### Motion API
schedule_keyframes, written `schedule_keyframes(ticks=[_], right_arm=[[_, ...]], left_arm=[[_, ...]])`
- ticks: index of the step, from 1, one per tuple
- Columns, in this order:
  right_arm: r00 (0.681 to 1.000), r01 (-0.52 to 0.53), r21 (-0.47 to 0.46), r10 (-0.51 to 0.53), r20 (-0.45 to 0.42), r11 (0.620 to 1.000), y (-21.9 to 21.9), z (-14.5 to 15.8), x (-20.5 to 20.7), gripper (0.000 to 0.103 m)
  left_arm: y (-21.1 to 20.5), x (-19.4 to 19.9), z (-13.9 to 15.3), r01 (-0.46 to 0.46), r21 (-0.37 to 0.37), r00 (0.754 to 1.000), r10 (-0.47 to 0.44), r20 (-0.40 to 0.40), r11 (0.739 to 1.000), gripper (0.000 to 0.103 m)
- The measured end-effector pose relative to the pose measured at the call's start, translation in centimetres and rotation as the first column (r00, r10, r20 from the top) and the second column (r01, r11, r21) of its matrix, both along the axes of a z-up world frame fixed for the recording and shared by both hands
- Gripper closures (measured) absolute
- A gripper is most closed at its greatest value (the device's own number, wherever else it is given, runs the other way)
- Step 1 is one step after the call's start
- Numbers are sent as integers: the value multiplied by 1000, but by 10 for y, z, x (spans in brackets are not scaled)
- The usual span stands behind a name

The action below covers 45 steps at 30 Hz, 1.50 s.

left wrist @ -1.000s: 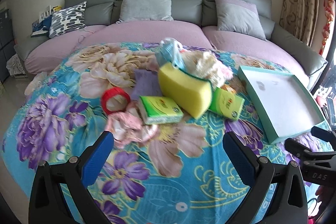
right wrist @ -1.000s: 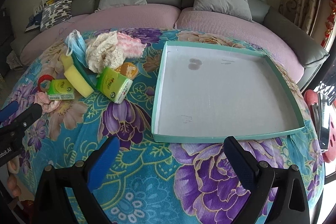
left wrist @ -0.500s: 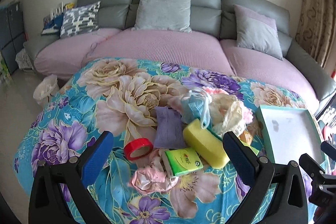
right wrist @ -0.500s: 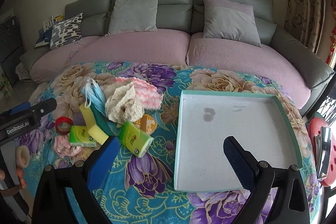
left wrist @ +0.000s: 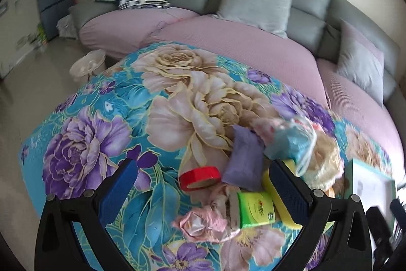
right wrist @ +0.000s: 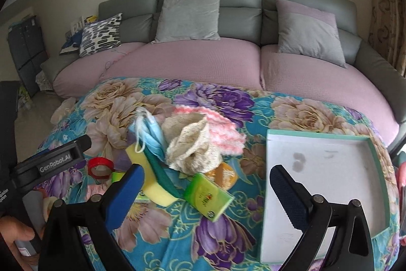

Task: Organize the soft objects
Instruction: 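Move the right tool to the yellow sponge and close on it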

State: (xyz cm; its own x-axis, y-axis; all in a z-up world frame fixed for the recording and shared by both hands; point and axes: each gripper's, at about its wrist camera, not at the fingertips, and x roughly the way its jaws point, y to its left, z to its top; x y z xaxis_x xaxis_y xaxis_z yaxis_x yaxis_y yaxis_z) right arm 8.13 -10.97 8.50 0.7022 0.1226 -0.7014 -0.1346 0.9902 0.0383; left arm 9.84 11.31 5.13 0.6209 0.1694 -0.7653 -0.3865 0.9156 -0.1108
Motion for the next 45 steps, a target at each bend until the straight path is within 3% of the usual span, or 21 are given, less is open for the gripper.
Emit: schedule_keyframes(ticks=[12, 18, 22, 23, 25, 27, 29, 32, 45], right_arm=[[990, -126, -58, 122, -66, 990, 45, -43, 13, 6], [978, -185, -67, 176, -112, 981, 66, -62, 18, 14], [972, -196, -54, 186, -143, 979, 71, -74, 22, 25], [971, -194, -45, 186, -150, 980, 70, -76, 23, 29], [970, -190, -35, 182, -161, 981, 69, -80, 24, 34], [970, -185, -29, 178, -165, 982, 69, -82, 26, 40], [970, -181, -17, 176, -167, 983, 68, -83, 28, 57], [971, -175, -3, 172, -167, 985, 65, -83, 28, 62], [970, -198, 26, 200, -136, 980, 62, -73, 22, 65]], left_arm=[[27, -2, -40, -39, -109, 999, 36, -29, 993, 0], [33, 4, -58, -38, -159, 998, 29, -59, 986, 0], [33, 8, -67, -38, -183, 997, 25, -70, 982, 1], [33, 8, -69, -37, -190, 997, 24, -73, 981, 2], [34, 9, -72, -38, -212, 997, 23, -74, 977, 15], [36, 10, -75, -42, -236, 997, 25, -75, 971, 18], [37, 10, -76, -42, -248, 997, 25, -71, 968, 25], [36, 11, -75, -13, -278, 999, 1, -43, 960, 52], [29, 7, -55, 10, -207, 1000, -11, -4, 978, 53]])
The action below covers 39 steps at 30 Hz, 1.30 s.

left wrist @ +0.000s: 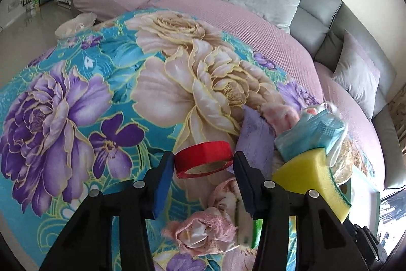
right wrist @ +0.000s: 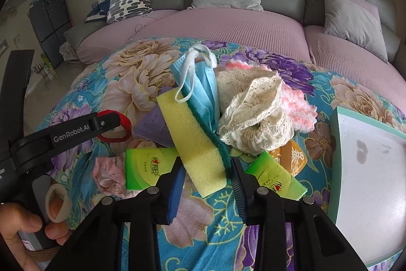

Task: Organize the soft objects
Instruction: 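Move the right tool to the yellow sponge and close on it, then lift the sponge with the right tool while the left tool grasps the blue mask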

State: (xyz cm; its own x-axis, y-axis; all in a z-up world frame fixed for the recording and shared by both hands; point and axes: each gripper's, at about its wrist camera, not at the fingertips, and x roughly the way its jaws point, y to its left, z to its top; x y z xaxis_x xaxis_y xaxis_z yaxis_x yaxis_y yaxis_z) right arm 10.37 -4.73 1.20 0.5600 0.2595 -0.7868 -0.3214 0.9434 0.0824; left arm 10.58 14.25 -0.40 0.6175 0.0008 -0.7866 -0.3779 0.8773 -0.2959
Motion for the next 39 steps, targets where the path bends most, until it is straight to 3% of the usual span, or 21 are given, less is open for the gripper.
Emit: schedule_keyframes(ticks=[15, 24, 30, 35, 37, 39], right_arm=[[994, -18, 63, 12, 105, 998, -15, 43, -25, 68], [985, 0, 105, -19, 173, 994, -34, 69, -36, 68], [995, 10, 94, -20, 99, 995, -45, 52, -26, 68], [999, 14, 67, -17, 44, 998, -52, 34, -24, 68], [999, 12, 62, -14, 29, 998, -55, 27, -24, 68], [1000, 7, 50, -7, 8, 999, -57, 19, -24, 68]], left_arm=[[-10, -13, 42, -2, 57, 994, -4, 106, 998, 53], [-27, -4, 36, 43, 90, 997, -50, 67, 995, 53], [-39, 8, 16, 79, 93, 997, -77, -18, 993, 53], [-41, 9, 12, 77, 97, 997, -74, -38, 992, 52], [-42, 9, 12, 70, 107, 997, -66, -41, 992, 40], [-41, 8, 13, 63, 113, 997, -58, -42, 992, 38]])
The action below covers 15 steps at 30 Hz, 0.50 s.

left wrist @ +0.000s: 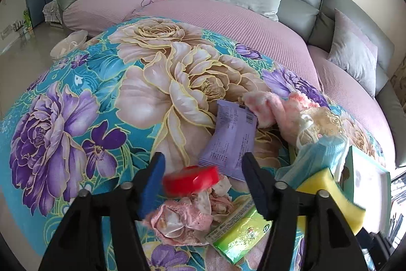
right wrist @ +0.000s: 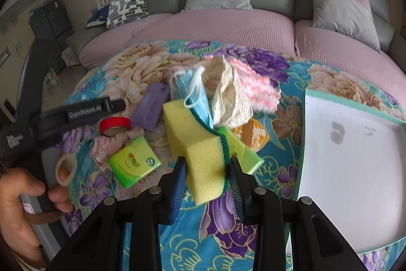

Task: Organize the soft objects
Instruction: 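Lift the sponge with the right tool while the left tool grasps the blue mask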

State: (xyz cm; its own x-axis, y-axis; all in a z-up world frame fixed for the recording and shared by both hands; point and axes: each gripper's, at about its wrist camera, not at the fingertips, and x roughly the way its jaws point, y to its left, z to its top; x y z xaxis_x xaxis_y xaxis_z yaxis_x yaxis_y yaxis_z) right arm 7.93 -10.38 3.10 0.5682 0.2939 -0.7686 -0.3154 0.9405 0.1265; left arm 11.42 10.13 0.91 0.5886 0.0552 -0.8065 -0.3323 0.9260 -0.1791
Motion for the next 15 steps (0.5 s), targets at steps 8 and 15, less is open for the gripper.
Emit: schedule_keyframes(ticks=[8, 15], right_arm=[[997, -41, -21, 40, -60, 999, -3, -21, -1, 68], [992, -54, 2, 54, -113, 999, -7, -33, 2, 68]], left_arm=[[0, -3, 8, -27, 49, 1000, 27, 1, 998, 27], [-16, -8, 30, 16, 73, 997, -21, 68, 997, 27]])
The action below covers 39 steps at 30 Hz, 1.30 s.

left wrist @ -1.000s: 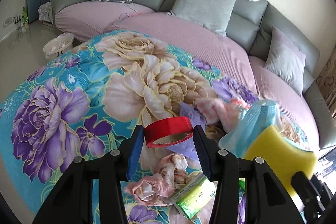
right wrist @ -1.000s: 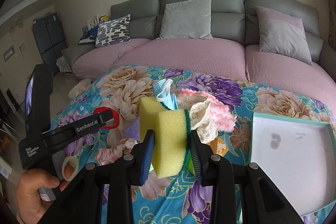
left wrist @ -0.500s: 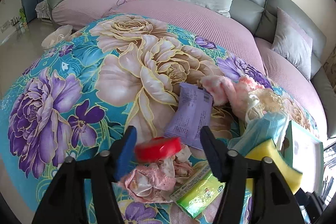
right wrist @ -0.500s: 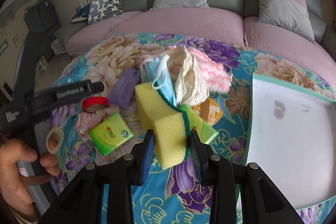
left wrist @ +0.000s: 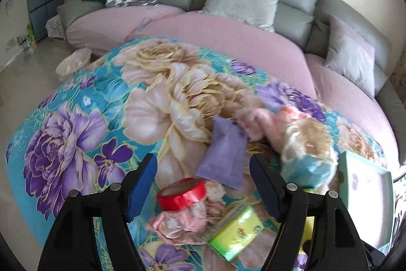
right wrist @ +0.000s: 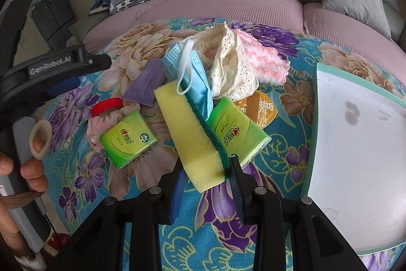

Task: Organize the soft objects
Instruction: 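Lift the sponge with the right tool while the left tool grasps the blue mask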

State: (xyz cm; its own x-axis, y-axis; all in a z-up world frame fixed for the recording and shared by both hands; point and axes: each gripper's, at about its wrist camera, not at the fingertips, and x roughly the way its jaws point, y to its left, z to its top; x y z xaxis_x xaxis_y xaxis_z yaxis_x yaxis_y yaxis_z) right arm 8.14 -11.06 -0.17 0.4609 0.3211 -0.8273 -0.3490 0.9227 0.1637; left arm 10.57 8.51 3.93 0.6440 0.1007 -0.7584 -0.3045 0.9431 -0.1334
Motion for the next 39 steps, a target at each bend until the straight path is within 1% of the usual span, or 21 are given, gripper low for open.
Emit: schedule_keyframes(ticks=[3, 7, 10, 13, 16, 20, 21, 22, 23, 24, 25, 26, 27, 30, 32, 35, 39], right_arm=[[1000, -1, 9, 1, -7, 1000, -2, -2, 0, 68], [1000, 2, 29, -2, -18, 1000, -4, -1, 1, 68], [1000, -2, 29, 2, -21, 1000, -4, -2, 3, 67], [1000, -2, 30, 3, -23, 1000, -4, -2, 3, 67], [1000, -2, 34, 2, -27, 999, -5, -3, 3, 67], [1000, -6, 29, 7, -27, 1000, -3, -3, 2, 67], [1000, -6, 29, 7, -28, 1000, -3, -3, 2, 67], [1000, -7, 29, 7, -28, 1000, -3, -3, 2, 67], [1000, -6, 29, 7, -28, 1000, -3, -3, 2, 67], [1000, -7, 27, 8, -28, 1000, -3, -3, 2, 67], [1000, -8, 26, 8, -28, 1000, -2, -3, 2, 67], [1000, -9, 24, 9, -28, 1000, -2, -3, 2, 67], [1000, -9, 23, 10, -27, 1000, -2, -4, 1, 67], [1000, -5, 24, 5, -27, 1000, -1, -4, 1, 67], [1000, 3, 33, -2, -28, 999, -3, -3, 2, 68], [1000, 10, 32, -10, -16, 999, -5, -1, 3, 68], [1000, 27, 46, -28, 8, 999, -11, 5, 2, 69]], left_arm=[[-12, 1, 6, 46, 6, 999, -46, 19, 999, 27], [-30, 6, 7, 117, -12, 993, -116, 33, 993, 27], [-44, 9, 7, 178, -31, 983, -177, 44, 983, 27], [-59, 12, 8, 229, -30, 972, -227, 62, 973, 27], [-70, 15, 5, 278, -42, 959, -275, 63, 960, 27], [-77, 19, -2, 315, -65, 949, -311, 58, 947, 29], [-78, 21, -3, 320, -66, 947, -317, 56, 945, 33], [-79, 22, -4, 327, -70, 944, -324, 55, 942, 41], [-80, 23, -5, 334, -80, 942, -330, 58, 939, 45], [-80, 24, -7, 342, -94, 939, -337, 61, 935, 55], [-80, 26, -9, 350, -112, 936, -345, 62, 930, 70], [-80, 27, -12, 355, -131, 935, -350, 64, 926, 80], [-79, 28, -14, 357, -148, 934, -351, 65, 922, 91], [-77, 26, -14, 356, -146, 934, -348, 76, 923, 94], [-72, 26, -15, 339, -152, 940, -329, 85, 928, 95], [-59, 25, -15, 285, -160, 958, -274, 87, 945, 96], [-38, 20, -12, 203, -144, 977, -191, 91, 969, 97]])
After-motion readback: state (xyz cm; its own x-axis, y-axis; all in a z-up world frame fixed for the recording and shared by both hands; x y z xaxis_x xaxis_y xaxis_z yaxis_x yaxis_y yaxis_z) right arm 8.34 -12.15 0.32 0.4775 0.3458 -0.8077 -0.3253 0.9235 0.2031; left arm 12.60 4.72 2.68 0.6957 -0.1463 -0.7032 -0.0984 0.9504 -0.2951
